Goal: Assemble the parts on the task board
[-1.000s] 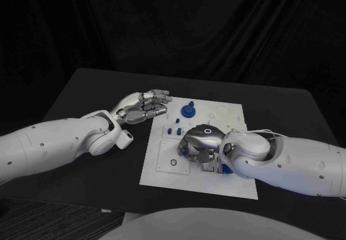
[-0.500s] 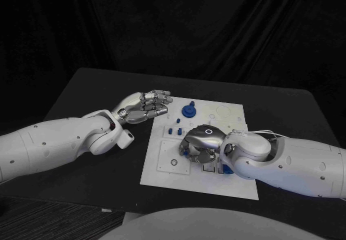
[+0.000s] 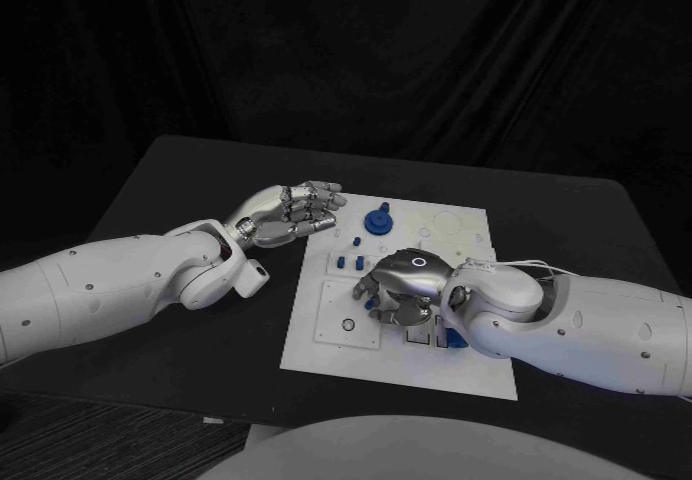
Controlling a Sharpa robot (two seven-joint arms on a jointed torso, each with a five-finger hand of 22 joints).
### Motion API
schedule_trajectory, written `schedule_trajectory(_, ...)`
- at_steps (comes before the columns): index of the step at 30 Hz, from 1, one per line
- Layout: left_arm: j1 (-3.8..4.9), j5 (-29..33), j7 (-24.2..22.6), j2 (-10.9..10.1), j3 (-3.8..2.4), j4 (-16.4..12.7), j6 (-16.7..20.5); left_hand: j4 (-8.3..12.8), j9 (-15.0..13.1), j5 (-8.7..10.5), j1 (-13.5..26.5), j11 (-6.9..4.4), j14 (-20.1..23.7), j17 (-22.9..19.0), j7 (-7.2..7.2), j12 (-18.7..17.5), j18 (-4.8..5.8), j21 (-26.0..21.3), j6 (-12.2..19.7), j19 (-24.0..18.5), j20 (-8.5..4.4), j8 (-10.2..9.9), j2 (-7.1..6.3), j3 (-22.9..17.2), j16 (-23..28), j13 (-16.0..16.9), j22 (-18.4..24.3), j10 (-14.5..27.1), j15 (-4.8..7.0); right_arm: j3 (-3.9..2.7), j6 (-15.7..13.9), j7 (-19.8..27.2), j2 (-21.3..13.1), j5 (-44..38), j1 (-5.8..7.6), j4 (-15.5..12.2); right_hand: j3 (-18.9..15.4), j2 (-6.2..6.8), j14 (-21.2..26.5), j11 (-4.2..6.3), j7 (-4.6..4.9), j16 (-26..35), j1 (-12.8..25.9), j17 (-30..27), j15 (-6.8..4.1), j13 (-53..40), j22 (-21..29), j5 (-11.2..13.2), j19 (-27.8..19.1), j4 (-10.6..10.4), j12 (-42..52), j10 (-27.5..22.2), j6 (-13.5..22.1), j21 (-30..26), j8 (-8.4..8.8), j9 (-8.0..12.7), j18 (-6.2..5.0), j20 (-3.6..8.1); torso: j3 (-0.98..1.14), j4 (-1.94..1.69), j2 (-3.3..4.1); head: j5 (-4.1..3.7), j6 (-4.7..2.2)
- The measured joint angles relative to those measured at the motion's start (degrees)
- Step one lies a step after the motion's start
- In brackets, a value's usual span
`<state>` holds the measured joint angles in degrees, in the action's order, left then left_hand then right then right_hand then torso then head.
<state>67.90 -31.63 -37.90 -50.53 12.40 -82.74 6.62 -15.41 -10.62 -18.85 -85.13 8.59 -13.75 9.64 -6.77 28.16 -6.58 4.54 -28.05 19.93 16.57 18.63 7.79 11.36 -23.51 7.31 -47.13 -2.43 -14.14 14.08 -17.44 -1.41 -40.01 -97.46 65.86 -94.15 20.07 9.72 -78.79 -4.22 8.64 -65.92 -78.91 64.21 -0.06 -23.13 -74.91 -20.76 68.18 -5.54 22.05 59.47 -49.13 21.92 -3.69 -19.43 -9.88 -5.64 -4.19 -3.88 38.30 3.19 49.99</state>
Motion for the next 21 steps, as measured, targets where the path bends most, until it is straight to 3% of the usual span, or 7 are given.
schedule_trajectory(12, -0.06, 0.0, 0.4, 0.1, 0.00, 0.1, -0.2, 0.0, 0.1, 0.00, 0.0, 0.00, -0.2, 0.1, 0.00, 0.0, -0.02, 0.0, 0.0, 0.2, 0.21, 0.0, 0.00, 0.0, -0.2, -0.1, 0.0, 0.0, -0.20, 0.02, -0.9, -0.4, -0.3, 0.2, 0.00, 0.0, -0.6, 0.00, 0.0, 0.22, -0.48, 0.0, 0.0, -0.1, -0.01, 0.4, 0.0, 2.6, 0.4, -0.6, -0.3, -0.2, 3.1, -1.2, 0.00, 2.3, 0.01, -0.41, 0.03, 0.01, 0.03, 0.04, 0.00)
schedule_trajectory(16, -0.09, 0.0, 0.5, 0.1, 0.00, 0.2, -0.2, 0.0, 0.1, 0.00, 0.0, 0.00, -0.4, 0.1, 0.00, 0.0, -0.02, 0.0, 0.0, 0.2, 0.21, 0.0, 0.00, 0.0, -0.4, -0.1, 0.0, 0.0, -0.24, 0.03, -2.0, -0.5, -1.9, 0.2, 0.13, -1.1, -2.2, 0.15, 0.0, 0.22, -0.48, -0.3, 0.6, 0.2, -0.01, 0.4, 0.2, 7.2, 1.1, -1.4, -0.3, -0.2, 3.1, -1.5, 0.00, 3.1, 0.02, -0.31, 0.03, 0.00, 0.02, -0.01, 0.00)
schedule_trajectory(19, -0.10, 0.0, 0.5, 0.0, 0.00, 0.1, -0.2, 0.0, 0.1, 0.00, 0.0, 0.00, -0.6, 0.1, 0.00, 0.0, -0.02, 0.0, 0.0, 0.2, 0.21, 0.0, 0.00, 0.0, -0.7, -0.1, 0.0, 0.0, -0.21, 0.12, -3.2, -0.5, -3.7, 0.3, 1.29, -2.3, -3.1, 0.30, -0.5, 0.05, -0.53, -1.2, 0.8, 1.0, 0.08, 0.4, 0.2, 8.2, 2.0, -1.8, -0.7, -0.9, 3.1, -0.8, -0.32, 3.5, 0.01, -0.37, 0.04, 0.00, 0.03, -0.06, 0.00)
schedule_trajectory(21, -0.11, 0.0, 0.5, -0.2, 0.00, 0.1, -0.2, 0.0, 0.1, 0.00, 0.0, 0.00, -0.6, 0.1, 0.00, 0.0, -0.02, 0.0, 0.0, 0.2, 0.21, 0.0, 0.00, 0.0, -0.7, -0.1, 0.0, 0.0, -0.21, 0.11, -3.9, -0.6, -5.7, 0.3, 3.13, -3.9, -3.5, 0.30, -0.7, -0.06, -0.51, -1.3, 0.8, 1.2, -0.04, 0.5, 0.1, 8.2, 2.4, -2.0, -1.1, -1.6, 2.7, -0.5, -0.35, 3.7, 0.02, -0.50, 0.04, 0.00, 0.02, -0.06, 0.00)
